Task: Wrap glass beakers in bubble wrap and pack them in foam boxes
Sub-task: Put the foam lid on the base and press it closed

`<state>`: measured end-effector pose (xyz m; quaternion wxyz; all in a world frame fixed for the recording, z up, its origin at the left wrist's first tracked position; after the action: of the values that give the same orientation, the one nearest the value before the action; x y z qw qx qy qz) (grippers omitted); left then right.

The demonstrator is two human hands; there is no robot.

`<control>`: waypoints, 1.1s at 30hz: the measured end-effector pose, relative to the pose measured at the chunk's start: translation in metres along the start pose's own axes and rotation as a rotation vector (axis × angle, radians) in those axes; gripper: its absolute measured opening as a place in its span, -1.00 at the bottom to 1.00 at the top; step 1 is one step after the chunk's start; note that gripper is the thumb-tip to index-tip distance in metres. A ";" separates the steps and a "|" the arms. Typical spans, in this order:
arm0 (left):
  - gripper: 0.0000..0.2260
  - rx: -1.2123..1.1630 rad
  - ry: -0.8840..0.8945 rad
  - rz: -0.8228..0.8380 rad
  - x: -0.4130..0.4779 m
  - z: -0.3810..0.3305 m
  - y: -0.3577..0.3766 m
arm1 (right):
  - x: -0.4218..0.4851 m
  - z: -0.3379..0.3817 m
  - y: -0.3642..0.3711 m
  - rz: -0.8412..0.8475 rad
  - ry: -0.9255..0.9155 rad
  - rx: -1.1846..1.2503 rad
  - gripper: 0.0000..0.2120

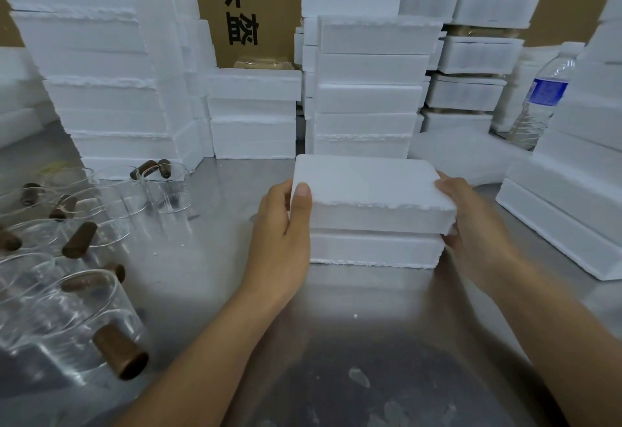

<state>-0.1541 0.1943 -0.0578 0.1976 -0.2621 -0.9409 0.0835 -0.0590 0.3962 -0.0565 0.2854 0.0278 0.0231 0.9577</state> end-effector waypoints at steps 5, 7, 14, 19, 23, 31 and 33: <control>-0.83 -0.010 -0.020 0.021 0.000 0.006 0.004 | 0.003 -0.004 0.010 0.037 0.009 0.182 -0.67; -0.77 -0.018 -0.031 0.031 0.001 0.008 0.007 | 0.003 -0.005 0.010 0.022 0.019 0.178 -0.65; -0.46 0.060 0.022 0.111 0.006 0.008 0.004 | 0.009 -0.005 0.008 -0.039 -0.007 0.131 -0.70; -0.45 0.081 0.004 0.083 0.007 0.012 0.004 | 0.013 -0.011 0.008 -0.047 0.022 0.137 -0.71; -0.44 0.077 -0.018 0.069 0.006 0.012 0.007 | 0.014 -0.012 0.005 -0.026 0.053 0.145 -0.77; -0.61 0.000 -0.088 0.120 0.004 0.016 0.010 | 0.009 -0.007 0.006 0.081 0.050 0.225 -0.84; -0.62 -0.043 -0.098 0.113 0.003 0.017 0.009 | 0.007 -0.007 0.006 0.151 0.007 0.177 -0.79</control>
<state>-0.1596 0.2028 -0.0743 0.1407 -0.3144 -0.9348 0.0871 -0.0686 0.3943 -0.0628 0.2087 0.0511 0.1065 0.9708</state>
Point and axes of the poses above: each hand's wrist, its own x-axis towards the middle knuckle, its own y-axis out of the palm, z = x × y, the point moved 4 cm from there along x, towards the middle knuckle, and after that the axes turned 11 degrees about z, right-handed, at the moved point
